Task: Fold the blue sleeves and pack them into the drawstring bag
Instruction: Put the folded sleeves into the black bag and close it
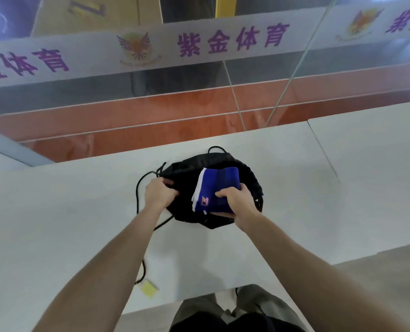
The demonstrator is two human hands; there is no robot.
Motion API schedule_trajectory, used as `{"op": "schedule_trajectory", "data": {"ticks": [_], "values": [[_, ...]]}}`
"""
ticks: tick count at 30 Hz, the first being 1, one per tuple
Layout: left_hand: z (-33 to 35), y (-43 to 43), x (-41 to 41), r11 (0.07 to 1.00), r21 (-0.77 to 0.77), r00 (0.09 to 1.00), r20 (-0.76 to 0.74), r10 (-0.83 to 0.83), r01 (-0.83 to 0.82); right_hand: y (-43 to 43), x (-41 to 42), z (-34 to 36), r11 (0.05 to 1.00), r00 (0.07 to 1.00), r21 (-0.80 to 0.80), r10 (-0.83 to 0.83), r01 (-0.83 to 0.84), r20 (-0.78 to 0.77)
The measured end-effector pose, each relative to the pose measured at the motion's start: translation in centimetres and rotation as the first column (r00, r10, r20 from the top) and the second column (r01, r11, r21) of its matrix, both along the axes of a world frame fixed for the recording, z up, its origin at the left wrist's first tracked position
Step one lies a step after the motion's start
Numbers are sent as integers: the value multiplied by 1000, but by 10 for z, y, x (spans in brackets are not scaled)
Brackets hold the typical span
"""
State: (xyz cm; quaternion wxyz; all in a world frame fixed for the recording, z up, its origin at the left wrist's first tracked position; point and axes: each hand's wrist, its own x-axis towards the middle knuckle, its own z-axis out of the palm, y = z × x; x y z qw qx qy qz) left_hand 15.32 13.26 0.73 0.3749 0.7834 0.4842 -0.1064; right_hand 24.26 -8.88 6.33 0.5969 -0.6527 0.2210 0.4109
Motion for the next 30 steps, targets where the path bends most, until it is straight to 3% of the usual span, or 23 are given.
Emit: {"op": "schedule_trajectory", "data": {"ticks": [5,8,13,17,22,27,30], "values": [[15,6,-8,980,-64,979,82,-185,191,29,-2,-1,996,998,-78,47,-49,-34],[24,10,-14,953,-133,961,87,-262,272,45,-3,-6,992,997,-100,75,-73,17],[40,15,-29,884,-218,911,118,-396,413,65,-3,-8,949,951,-211,269,-234,151],[49,13,-35,893,-238,917,213,-337,383,70,-9,-12,911,920,-291,351,-292,176],[53,11,-42,934,-148,929,237,-286,325,69,-17,-17,888,896,-344,390,-306,211],[57,10,-56,979,-45,920,354,-168,197,69,-16,-16,862,868,-381,438,-333,233],[57,8,-60,943,267,948,190,-254,199,71,-15,-17,849,844,-355,485,-391,229]]}}
